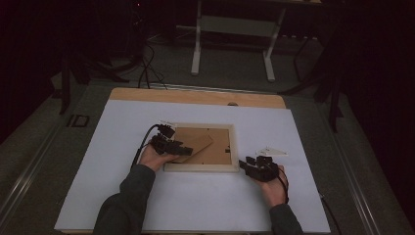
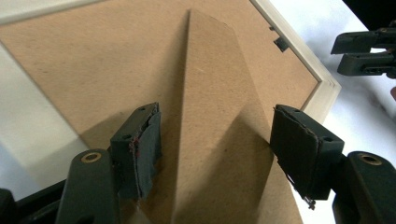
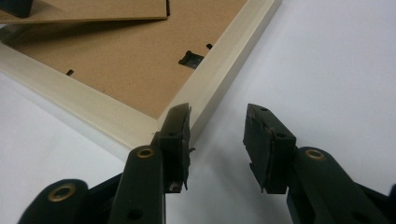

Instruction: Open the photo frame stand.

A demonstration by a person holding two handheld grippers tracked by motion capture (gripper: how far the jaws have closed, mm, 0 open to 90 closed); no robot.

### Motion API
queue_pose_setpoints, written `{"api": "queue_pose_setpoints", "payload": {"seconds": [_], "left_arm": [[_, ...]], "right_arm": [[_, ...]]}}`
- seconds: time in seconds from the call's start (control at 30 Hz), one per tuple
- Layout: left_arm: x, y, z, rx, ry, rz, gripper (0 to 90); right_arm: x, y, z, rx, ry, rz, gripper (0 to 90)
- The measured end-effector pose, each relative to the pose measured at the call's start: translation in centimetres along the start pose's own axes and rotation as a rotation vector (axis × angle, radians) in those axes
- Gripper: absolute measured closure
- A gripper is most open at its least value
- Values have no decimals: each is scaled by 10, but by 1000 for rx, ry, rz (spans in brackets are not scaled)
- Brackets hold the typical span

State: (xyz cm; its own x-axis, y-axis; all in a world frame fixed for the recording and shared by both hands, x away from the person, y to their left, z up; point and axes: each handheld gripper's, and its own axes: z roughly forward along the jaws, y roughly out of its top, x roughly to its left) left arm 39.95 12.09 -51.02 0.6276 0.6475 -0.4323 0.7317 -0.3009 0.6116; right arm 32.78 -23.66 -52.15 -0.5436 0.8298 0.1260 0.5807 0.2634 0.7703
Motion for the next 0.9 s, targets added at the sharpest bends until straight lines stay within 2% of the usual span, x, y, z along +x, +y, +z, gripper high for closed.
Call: {"api": "queue_pose_setpoints", "payload": {"seconds": [0.13,0.27,0.47,0.7,0.9], "left_arm": [[0,2,3,4,0,-1,350],[2,2,5,20,-36,-15,345],[0,3,9,41,-26,5,355],[-7,5,12,63,5,56,412],[-8,6,11,65,15,68,413]], "right_arm": [[1,0,0,2,3,0,599],[0,0,0,2,5,2,595],[0,0,1,4,14,3,589],[1,0,1,3,23,1,582],[1,0,1,4,25,3,579]]}}
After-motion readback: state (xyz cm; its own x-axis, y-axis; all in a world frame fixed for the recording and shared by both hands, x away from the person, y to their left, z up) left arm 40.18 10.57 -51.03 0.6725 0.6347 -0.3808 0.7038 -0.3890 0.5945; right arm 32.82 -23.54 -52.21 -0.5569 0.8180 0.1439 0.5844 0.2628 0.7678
